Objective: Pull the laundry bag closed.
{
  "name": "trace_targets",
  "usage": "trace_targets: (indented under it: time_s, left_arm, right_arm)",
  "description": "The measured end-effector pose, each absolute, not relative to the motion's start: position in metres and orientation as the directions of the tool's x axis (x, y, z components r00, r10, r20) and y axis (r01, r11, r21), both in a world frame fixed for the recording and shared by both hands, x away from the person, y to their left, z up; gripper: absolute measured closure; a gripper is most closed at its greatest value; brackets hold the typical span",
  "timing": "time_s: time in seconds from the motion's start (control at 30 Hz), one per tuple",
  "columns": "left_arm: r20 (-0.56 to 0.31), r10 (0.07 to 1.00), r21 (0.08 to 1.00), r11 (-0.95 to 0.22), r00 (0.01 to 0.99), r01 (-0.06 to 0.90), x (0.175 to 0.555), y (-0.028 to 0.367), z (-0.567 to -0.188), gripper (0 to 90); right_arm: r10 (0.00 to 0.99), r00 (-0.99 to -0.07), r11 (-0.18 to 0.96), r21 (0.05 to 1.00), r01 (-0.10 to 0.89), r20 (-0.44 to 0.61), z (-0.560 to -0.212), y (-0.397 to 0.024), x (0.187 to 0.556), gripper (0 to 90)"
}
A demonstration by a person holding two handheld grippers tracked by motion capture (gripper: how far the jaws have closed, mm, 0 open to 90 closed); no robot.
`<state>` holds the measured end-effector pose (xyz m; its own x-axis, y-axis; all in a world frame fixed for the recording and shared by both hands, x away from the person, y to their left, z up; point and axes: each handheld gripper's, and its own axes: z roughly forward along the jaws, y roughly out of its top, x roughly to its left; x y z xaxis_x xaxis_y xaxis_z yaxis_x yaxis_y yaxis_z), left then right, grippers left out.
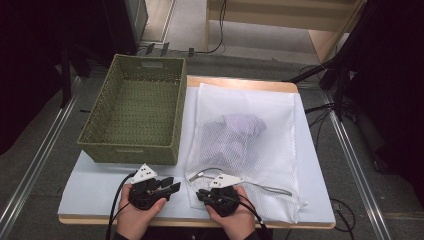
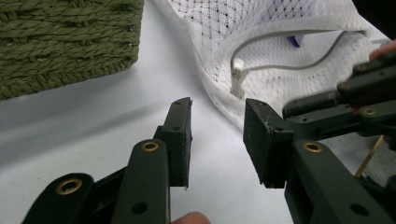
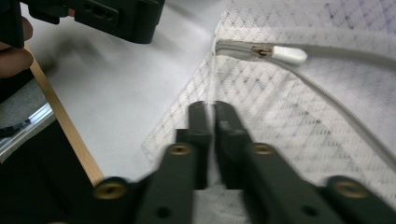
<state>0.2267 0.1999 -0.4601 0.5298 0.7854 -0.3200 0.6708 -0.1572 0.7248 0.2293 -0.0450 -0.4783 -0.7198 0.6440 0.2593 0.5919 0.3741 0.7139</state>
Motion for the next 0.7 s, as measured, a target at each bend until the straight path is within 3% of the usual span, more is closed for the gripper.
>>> trace_targets:
  time_s: [0.27,0.47,0.7]
  left_arm:
    - [-0.404,0.789,0.688,-0.072,0.463,0.722,0.239,0.2,-0.463,53.5]
    - [-0.462,0.759,0.631,-0.082,0.459,0.771,0.247,0.186,-0.471,45.7]
    - [-0.486,0.741,0.614,-0.087,0.463,0.784,0.251,0.177,-0.472,48.9]
  right_arm:
    - [0.608,-0.748,0.362,0.747,0.558,0.265,-0.48,-0.028,0.226,90.0]
    - [0.589,-0.766,0.354,0.769,0.532,0.259,-0.48,-0.029,0.223,90.0]
    - [0.572,-0.783,0.349,0.791,0.502,0.245,-0.476,-0.029,0.218,90.0]
